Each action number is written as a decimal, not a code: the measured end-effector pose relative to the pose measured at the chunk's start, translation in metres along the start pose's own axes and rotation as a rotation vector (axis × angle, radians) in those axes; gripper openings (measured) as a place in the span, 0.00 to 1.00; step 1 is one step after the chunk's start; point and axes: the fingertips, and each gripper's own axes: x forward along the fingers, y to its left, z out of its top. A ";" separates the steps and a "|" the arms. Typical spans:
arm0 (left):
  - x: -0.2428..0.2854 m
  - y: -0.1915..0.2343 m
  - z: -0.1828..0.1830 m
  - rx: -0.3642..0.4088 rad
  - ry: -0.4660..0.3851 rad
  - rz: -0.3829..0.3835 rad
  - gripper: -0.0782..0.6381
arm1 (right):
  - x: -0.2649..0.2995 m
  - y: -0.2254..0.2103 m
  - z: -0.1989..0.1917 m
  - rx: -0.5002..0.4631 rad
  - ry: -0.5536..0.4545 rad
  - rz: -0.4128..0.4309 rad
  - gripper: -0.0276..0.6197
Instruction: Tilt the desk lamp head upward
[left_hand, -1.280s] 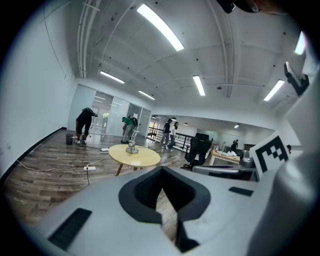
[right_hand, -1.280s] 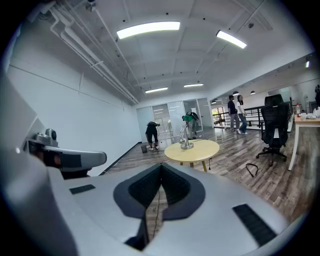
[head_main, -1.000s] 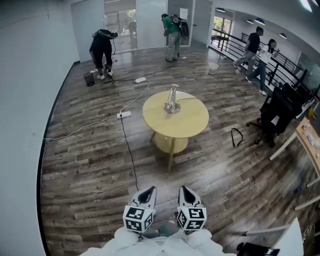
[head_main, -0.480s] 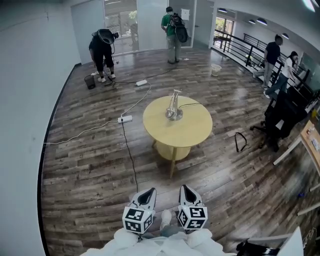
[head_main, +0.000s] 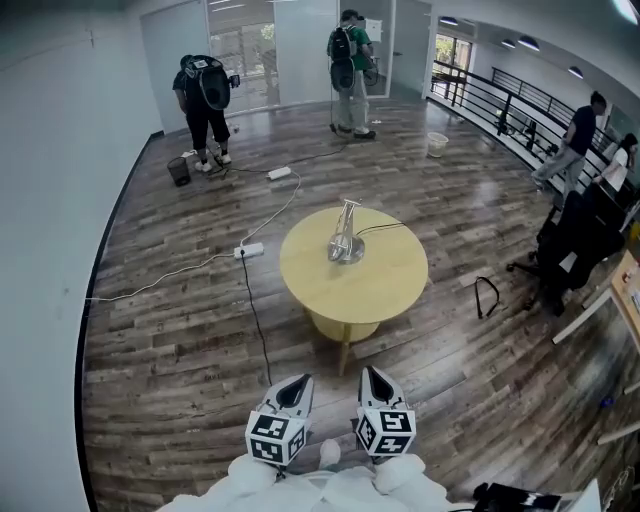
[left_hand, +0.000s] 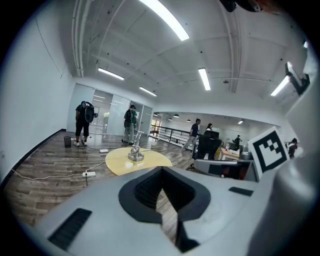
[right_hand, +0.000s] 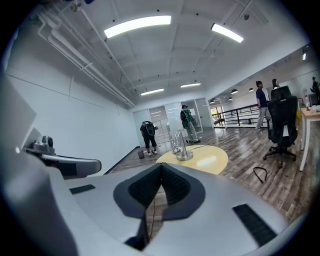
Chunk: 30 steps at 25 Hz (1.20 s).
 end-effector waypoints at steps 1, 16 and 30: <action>0.010 0.001 0.004 0.000 0.000 -0.003 0.11 | 0.008 -0.006 0.004 0.000 -0.001 -0.001 0.06; 0.107 0.044 0.029 -0.033 0.008 0.021 0.11 | 0.094 -0.064 0.025 -0.001 0.028 -0.021 0.06; 0.160 0.071 0.047 -0.014 0.003 0.009 0.11 | 0.140 -0.104 0.033 0.027 0.026 -0.084 0.06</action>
